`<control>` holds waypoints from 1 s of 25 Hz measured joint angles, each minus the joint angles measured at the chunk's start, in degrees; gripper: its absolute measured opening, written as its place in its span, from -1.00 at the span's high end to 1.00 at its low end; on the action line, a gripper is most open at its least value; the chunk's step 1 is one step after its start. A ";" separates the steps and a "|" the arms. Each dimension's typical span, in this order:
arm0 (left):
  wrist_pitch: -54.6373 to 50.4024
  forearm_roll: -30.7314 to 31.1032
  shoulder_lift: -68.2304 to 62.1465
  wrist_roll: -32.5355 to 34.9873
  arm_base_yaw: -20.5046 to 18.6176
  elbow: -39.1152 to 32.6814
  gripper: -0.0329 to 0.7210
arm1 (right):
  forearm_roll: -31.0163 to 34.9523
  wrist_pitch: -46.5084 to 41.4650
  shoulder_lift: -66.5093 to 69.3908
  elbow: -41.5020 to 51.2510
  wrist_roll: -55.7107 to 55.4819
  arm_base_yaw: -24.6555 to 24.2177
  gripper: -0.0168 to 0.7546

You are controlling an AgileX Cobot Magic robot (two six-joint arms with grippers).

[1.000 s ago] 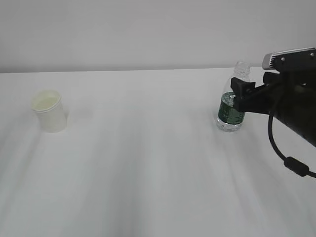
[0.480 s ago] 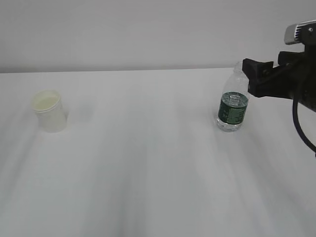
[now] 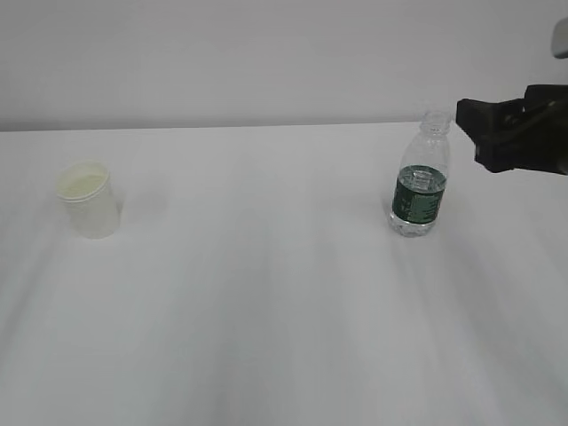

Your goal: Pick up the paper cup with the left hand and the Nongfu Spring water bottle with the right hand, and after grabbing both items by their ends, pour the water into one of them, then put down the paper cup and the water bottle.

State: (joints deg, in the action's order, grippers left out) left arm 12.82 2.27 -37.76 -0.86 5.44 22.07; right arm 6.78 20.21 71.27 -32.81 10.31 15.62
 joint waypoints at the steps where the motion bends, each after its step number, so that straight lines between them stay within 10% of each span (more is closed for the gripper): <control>1: -1.27 -0.09 0.73 0.00 0.00 0.39 -0.59 | -0.10 -0.98 -0.98 0.09 0.04 0.00 -0.58; 25: -27.51 -0.09 20.06 0.10 0.00 7.42 -0.57 | -0.67 -26.72 -27.51 0.22 3.82 0.12 -0.58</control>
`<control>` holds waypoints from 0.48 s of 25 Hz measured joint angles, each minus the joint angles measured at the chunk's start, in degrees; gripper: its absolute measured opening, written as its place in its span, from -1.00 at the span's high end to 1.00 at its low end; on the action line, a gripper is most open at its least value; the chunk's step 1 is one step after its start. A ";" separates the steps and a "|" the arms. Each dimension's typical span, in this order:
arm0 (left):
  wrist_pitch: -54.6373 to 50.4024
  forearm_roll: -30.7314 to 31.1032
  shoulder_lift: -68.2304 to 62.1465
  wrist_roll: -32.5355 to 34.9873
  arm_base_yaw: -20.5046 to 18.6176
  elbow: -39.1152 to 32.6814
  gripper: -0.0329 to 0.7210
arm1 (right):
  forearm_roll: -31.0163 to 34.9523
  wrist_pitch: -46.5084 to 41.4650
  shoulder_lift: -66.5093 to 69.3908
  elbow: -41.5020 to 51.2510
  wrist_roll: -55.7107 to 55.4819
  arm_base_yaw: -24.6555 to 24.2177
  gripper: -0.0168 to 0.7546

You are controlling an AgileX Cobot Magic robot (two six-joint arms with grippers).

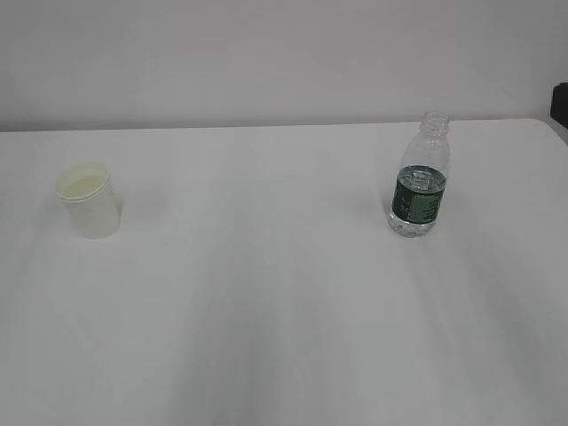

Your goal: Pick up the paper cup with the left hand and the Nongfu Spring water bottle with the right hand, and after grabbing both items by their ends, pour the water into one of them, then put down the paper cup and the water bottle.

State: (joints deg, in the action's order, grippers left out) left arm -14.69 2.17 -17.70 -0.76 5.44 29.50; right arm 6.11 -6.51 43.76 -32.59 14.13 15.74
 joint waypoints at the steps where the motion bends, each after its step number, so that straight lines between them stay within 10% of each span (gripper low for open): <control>1: -1.54 0.00 1.49 0.00 0.00 0.08 -0.57 | -0.13 -1.28 -1.10 0.00 0.12 0.00 -0.58; 12: -15.94 -1.26 11.33 0.00 0.00 0.22 -0.57 | -5.75 -12.43 -6.89 0.00 -1.82 0.00 -0.58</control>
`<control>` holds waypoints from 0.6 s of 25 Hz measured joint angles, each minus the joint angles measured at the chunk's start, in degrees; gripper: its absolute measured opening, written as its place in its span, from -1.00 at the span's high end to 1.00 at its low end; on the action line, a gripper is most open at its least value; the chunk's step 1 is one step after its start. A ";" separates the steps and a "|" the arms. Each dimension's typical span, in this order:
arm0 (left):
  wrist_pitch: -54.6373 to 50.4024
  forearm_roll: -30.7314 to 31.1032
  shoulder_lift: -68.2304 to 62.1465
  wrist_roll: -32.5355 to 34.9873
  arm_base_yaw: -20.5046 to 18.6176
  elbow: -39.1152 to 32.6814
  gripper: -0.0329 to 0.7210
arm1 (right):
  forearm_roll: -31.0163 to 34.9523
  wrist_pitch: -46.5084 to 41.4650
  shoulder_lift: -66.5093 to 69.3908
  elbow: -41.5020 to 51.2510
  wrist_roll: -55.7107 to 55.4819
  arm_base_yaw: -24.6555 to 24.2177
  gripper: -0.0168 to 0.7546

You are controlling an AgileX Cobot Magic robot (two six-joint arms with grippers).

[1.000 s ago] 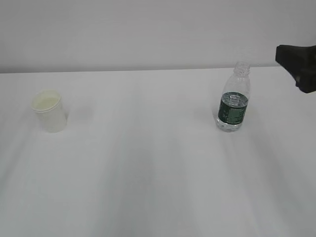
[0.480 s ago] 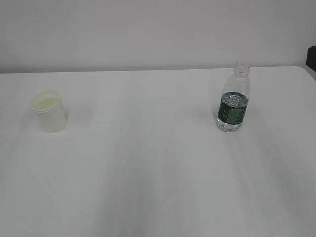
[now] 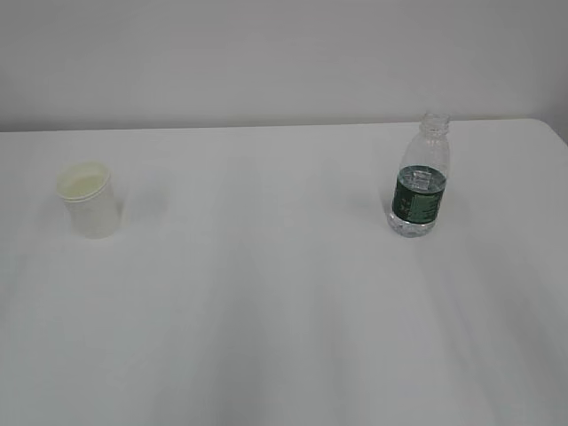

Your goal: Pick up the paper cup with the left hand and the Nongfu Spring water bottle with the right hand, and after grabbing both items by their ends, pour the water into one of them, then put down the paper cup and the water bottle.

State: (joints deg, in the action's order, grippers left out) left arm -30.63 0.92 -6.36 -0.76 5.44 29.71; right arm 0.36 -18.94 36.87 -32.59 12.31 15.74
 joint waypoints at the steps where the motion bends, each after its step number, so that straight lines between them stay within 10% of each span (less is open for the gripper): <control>1: -1.44 -0.12 0.59 0.00 0.00 0.00 -0.57 | -1.67 -1.02 -0.16 0.00 -1.62 0.00 -0.58; 7: -8.11 -0.24 2.22 0.00 0.00 0.72 -0.57 | -15.39 -7.45 -0.28 0.04 -16.06 0.00 -0.42; 15: -17.72 -0.33 2.48 0.00 0.00 4.15 -0.57 | -17.82 -12.54 -6.54 0.04 -18.95 0.00 -0.36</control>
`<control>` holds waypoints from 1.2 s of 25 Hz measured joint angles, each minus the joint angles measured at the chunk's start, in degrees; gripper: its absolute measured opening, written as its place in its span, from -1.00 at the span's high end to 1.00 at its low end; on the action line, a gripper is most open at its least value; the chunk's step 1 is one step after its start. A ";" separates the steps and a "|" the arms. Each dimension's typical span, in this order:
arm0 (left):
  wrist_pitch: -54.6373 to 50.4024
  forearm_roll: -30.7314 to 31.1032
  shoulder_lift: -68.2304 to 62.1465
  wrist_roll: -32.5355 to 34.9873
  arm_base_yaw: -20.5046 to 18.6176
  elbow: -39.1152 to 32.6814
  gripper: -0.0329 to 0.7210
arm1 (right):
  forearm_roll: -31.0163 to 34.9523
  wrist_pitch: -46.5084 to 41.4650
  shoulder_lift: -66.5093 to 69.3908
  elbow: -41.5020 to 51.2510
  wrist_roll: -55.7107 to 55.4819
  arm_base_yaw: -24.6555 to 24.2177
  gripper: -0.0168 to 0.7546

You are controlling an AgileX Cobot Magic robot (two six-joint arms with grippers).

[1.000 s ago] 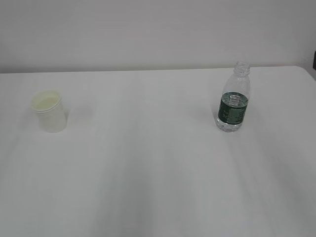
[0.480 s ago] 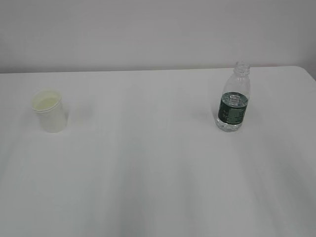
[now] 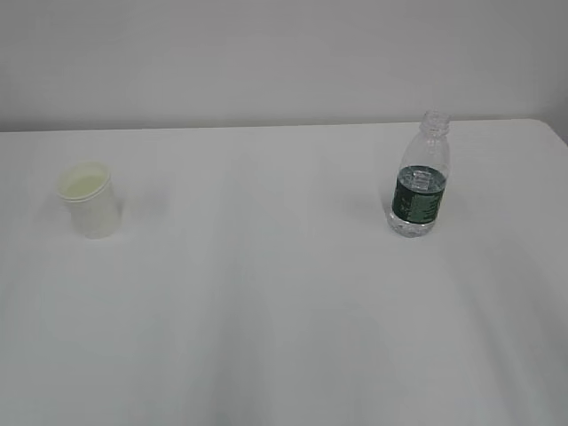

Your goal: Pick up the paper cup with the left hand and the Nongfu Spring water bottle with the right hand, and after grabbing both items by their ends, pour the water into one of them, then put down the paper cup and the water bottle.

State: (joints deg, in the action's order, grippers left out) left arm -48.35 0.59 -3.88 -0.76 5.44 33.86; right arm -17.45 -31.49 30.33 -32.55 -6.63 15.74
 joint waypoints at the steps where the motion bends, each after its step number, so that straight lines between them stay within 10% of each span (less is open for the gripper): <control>1: -1.18 0.00 0.00 0.00 0.00 0.00 -0.56 | -0.13 -1.02 -1.06 0.00 -0.12 0.00 -0.36; 30: -17.34 -2.09 0.12 0.00 0.00 -0.42 -0.50 | 6.18 -27.72 -17.65 0.67 2.49 0.00 -0.35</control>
State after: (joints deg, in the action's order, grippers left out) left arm -65.69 -1.50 -3.76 -0.76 5.44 33.44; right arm -11.27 -59.21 12.68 -31.88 -4.15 15.74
